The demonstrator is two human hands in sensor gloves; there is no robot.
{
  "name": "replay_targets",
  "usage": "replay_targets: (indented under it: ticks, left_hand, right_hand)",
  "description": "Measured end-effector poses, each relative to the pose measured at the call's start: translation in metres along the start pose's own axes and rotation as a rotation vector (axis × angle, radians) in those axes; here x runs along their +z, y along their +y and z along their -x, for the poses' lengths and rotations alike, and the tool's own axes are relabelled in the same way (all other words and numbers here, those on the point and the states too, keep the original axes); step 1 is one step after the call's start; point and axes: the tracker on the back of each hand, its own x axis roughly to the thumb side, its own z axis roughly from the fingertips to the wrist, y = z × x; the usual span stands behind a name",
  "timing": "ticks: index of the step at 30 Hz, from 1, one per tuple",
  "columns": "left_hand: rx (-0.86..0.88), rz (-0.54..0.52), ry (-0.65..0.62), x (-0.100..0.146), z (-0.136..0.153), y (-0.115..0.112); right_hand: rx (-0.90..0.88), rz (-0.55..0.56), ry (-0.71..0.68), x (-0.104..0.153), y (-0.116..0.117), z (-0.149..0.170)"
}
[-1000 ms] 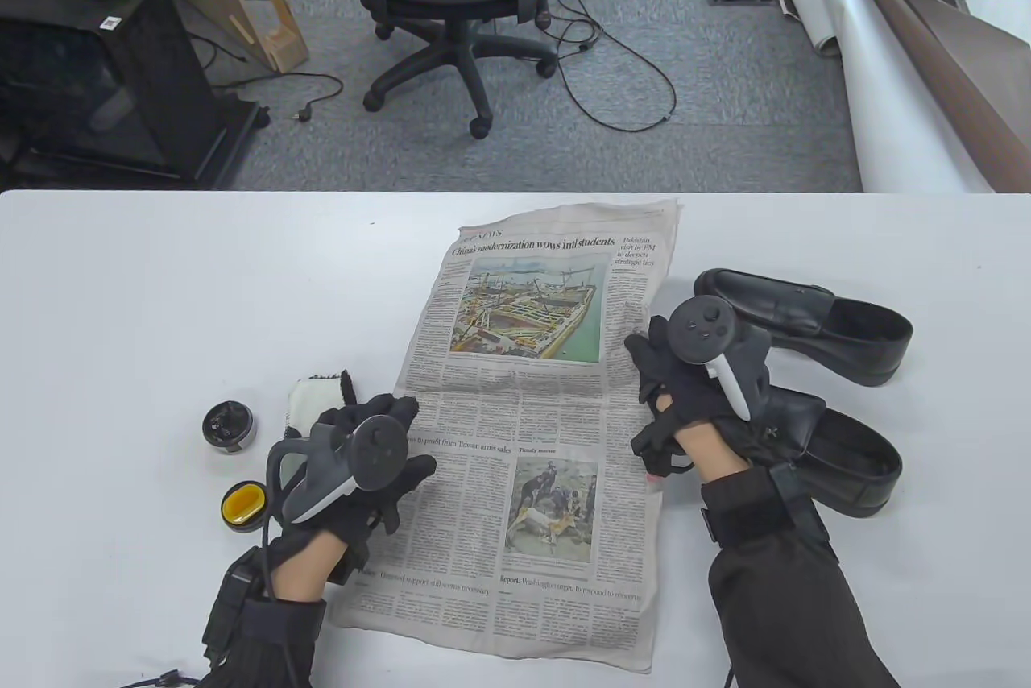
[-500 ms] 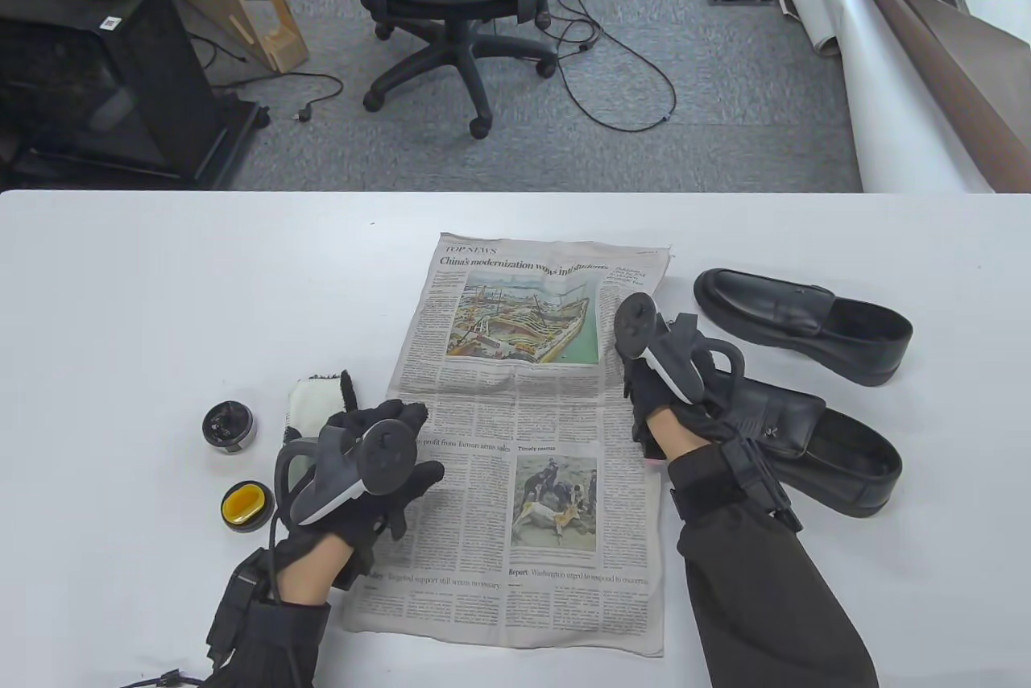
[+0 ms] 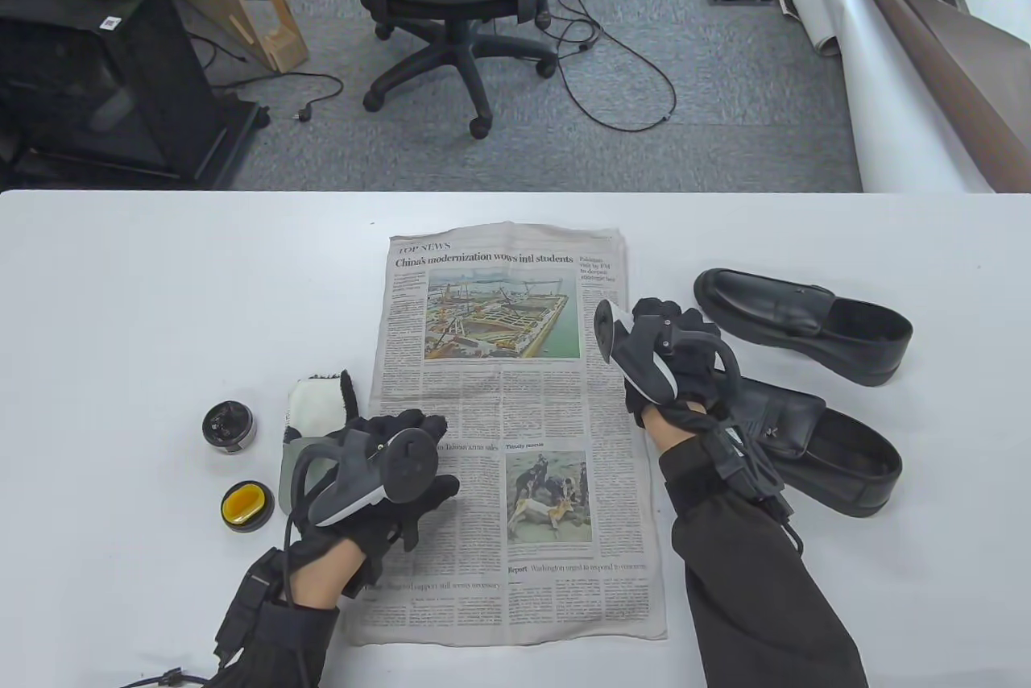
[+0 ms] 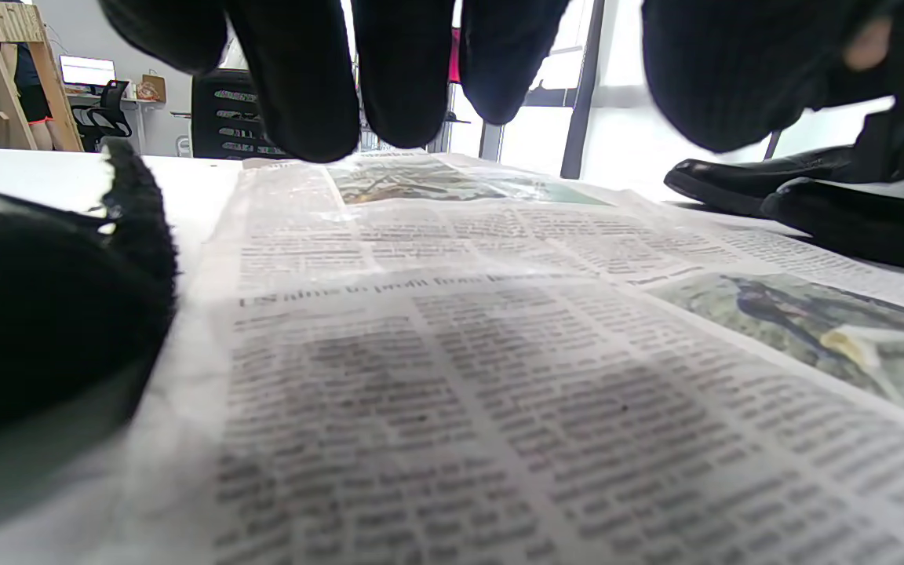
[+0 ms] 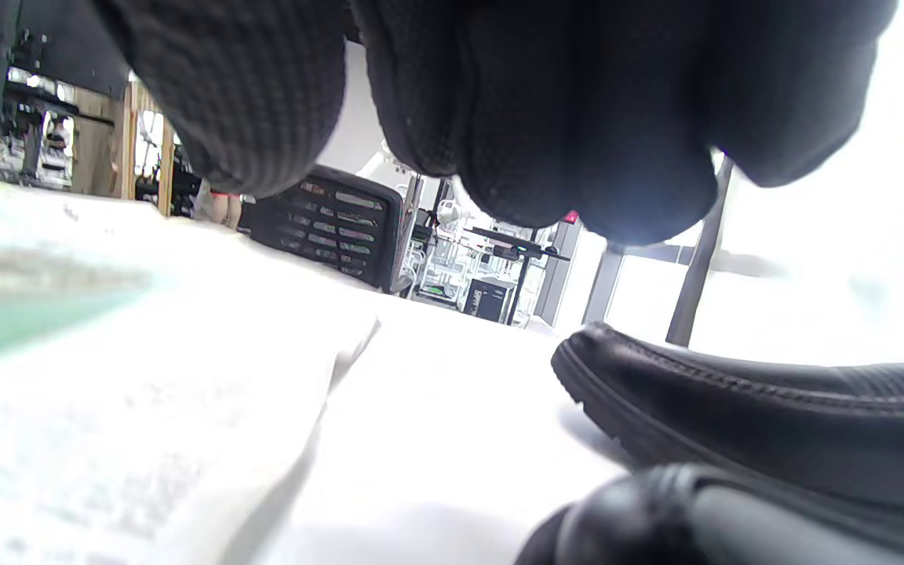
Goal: Dip and apply built-in sponge shoe polish on shoes
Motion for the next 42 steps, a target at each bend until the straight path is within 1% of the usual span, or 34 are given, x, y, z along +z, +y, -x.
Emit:
replay_targets:
  ticks: [3,5,8,9,11,14,15,18,21,22,23,25,28,31,33,36,39,40,41,42]
  left_hand:
    - [0.010,-0.002,0.008,0.001,0.003,0.001]
    - [0.018,-0.016,0.017,0.002,0.006,0.004]
    - [0.023,-0.059,0.035,0.005,0.012,0.013]
    - [0.033,-0.078,0.046,0.007,0.016,0.017]
    - [0.062,-0.109,0.068,0.011,0.023,0.022]
    - [0.064,-0.136,0.093,0.015,0.030,0.029]
    - [0.046,-0.149,0.100,0.017,0.032,0.032]
    - [-0.015,-0.197,0.132,0.022,0.035,0.038]
    - [-0.070,-0.220,0.165,0.026,0.038,0.044]
    - [-0.087,-0.231,0.176,0.027,0.039,0.045]
    - [-0.114,-0.241,0.194,0.028,0.041,0.046]
    - [-0.137,-0.242,0.218,0.029,0.044,0.046]
    - [-0.171,-0.230,0.253,0.028,0.049,0.045]
    - [-0.177,-0.219,0.277,0.028,0.054,0.044]
    - [-0.176,-0.217,0.288,0.028,0.056,0.044]
    - [-0.189,-0.220,0.300,0.029,0.057,0.045]
    - [-0.203,-0.221,0.309,0.030,0.057,0.047]
    - [-0.203,-0.219,0.310,0.031,0.058,0.047]
    - [-0.201,-0.218,0.311,0.031,0.059,0.047]
    - [-0.194,-0.217,0.314,0.031,0.059,0.046]
  right_hand:
    - [-0.068,0.026,-0.018,0.010,-0.016,0.019]
    - [-0.114,0.048,-0.033,0.022,-0.026,0.036]
    - [-0.164,0.027,-0.050,0.043,-0.034,0.066]
    - [-0.179,0.023,-0.043,0.051,-0.034,0.081]
    - [-0.201,0.016,-0.026,0.062,-0.031,0.102]
    - [-0.206,-0.051,-0.012,0.075,-0.017,0.133]
    - [-0.195,-0.086,-0.009,0.077,-0.010,0.143]
    - [-0.168,-0.138,0.032,0.082,0.002,0.163]
    - [-0.150,-0.223,0.044,0.083,0.012,0.179]
    - [-0.140,-0.231,0.049,0.083,0.015,0.181]
    - [-0.124,-0.265,0.049,0.082,0.019,0.185]
    - [-0.106,-0.321,0.052,0.081,0.024,0.189]
    - [-0.060,-0.366,0.046,0.079,0.030,0.191]
    - [-0.032,-0.415,0.031,0.076,0.040,0.192]
    - [-0.042,-0.455,0.030,0.075,0.047,0.193]
    - [-0.021,-0.462,0.021,0.073,0.052,0.194]
    - [-0.020,-0.501,0.005,0.070,0.060,0.199]
    - [-0.033,-0.548,-0.021,0.068,0.069,0.201]
    - [-0.042,-0.554,-0.023,0.067,0.070,0.203]
    - [-0.080,-0.529,-0.037,0.067,0.069,0.205]
